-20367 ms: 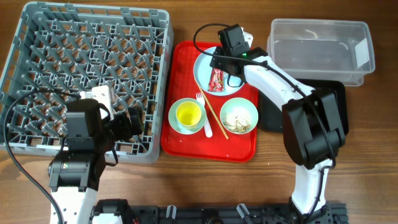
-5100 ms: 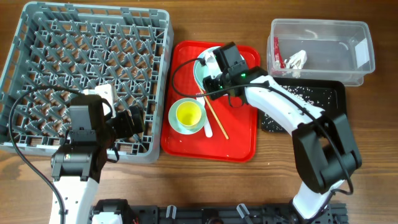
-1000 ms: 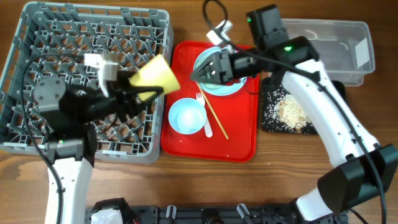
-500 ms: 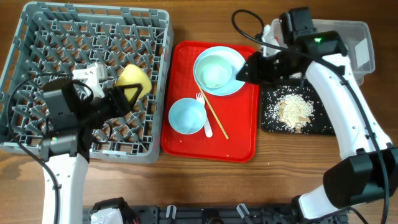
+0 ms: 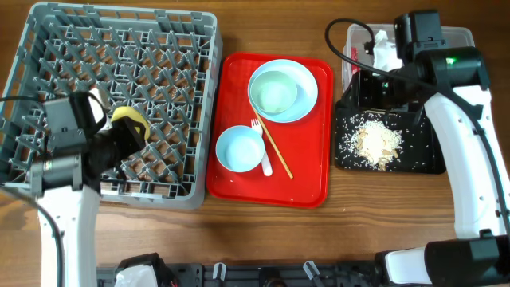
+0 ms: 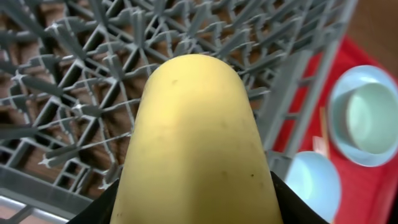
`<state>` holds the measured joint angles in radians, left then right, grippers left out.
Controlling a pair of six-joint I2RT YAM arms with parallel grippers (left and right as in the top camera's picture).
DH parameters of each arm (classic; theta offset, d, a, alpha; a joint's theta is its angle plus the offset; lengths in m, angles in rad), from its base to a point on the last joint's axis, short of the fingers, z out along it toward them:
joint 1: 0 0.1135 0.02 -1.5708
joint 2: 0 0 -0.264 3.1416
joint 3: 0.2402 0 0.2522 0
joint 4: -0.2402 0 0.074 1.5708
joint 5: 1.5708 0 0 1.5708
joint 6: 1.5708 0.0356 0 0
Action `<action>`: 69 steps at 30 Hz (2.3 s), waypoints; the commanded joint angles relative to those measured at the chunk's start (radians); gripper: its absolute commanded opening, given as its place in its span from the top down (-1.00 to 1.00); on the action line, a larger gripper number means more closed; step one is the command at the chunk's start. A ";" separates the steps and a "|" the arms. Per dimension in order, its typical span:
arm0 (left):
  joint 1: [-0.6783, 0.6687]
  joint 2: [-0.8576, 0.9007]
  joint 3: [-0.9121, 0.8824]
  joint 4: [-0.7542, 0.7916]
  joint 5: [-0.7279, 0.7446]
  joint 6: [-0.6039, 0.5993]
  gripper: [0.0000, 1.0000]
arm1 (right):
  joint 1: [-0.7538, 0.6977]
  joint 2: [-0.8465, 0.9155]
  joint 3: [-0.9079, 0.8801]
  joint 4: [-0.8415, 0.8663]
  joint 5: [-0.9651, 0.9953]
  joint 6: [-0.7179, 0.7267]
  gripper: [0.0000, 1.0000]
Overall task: Sort waste into correct bins and load items into the dishwasher rack
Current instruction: 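Lower the yellow cup into the dish rack with the left gripper, then grasp the small light-blue bowl on the red tray with the left gripper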
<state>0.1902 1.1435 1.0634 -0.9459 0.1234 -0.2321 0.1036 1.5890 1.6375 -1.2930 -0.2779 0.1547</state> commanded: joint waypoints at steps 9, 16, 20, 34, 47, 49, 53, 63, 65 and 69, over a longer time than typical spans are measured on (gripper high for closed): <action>0.005 0.278 0.011 0.134 -0.109 0.016 0.92 | -0.003 -0.009 0.016 -0.002 0.034 -0.021 0.17; 0.006 0.387 0.011 0.176 -0.110 0.016 -0.88 | -0.003 -0.009 0.016 -0.005 0.034 -0.021 0.17; 0.005 0.376 0.035 0.176 -0.105 0.016 -1.00 | -0.003 -0.009 0.016 -0.007 0.034 -0.023 0.17; -0.305 0.156 0.112 0.156 -0.001 0.009 -1.00 | -0.036 -0.009 0.017 -0.018 0.098 0.004 0.05; -0.732 0.399 0.112 0.210 -0.002 0.017 -0.93 | -0.105 -0.009 0.017 -0.029 0.098 0.005 0.04; -0.765 0.459 0.112 0.224 -0.015 0.017 -0.86 | -0.105 -0.009 0.017 -0.029 0.098 0.005 0.04; -0.809 0.571 0.112 0.233 -0.023 0.016 -0.53 | -0.105 -0.009 0.017 -0.029 0.098 0.005 0.04; -0.854 0.729 0.112 0.240 -0.024 0.016 0.90 | -0.105 -0.009 0.017 -0.028 0.098 0.005 0.04; -0.854 0.725 0.113 0.248 -0.025 0.016 0.92 | -0.105 -0.009 0.017 -0.029 0.098 0.005 0.04; -0.853 0.694 0.135 0.246 -0.024 0.016 0.92 | -0.105 -0.009 0.017 -0.029 0.098 0.005 0.04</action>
<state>-0.6609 1.8469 1.1828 -0.7059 0.0711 -0.2184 -0.0002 1.5890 1.6379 -1.3224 -0.1967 0.1524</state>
